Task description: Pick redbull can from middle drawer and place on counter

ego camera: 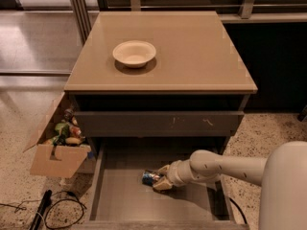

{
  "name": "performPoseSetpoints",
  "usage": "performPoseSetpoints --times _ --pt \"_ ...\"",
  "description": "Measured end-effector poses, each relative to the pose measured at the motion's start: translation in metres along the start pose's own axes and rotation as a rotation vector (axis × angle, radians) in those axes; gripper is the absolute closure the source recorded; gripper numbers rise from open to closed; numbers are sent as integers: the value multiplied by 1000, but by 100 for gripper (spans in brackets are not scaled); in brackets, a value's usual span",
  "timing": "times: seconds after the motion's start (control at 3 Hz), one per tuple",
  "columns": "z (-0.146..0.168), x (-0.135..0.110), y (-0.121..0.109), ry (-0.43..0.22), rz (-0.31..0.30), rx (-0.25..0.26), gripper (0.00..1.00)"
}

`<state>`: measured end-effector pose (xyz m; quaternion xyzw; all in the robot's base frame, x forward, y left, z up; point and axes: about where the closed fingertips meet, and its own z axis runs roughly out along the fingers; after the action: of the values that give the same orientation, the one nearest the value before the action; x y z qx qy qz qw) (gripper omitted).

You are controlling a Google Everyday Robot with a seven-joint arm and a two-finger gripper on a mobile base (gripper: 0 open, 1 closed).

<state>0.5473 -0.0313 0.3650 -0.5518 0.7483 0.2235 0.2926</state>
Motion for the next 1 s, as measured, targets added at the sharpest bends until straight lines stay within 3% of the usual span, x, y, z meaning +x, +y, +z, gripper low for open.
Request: performPoseSetpoints --times 0.33,1.0 --pt "-8 -6 0 -11 -3 -13 100" --pt "-77 -49 14 -73 -106 16 100"
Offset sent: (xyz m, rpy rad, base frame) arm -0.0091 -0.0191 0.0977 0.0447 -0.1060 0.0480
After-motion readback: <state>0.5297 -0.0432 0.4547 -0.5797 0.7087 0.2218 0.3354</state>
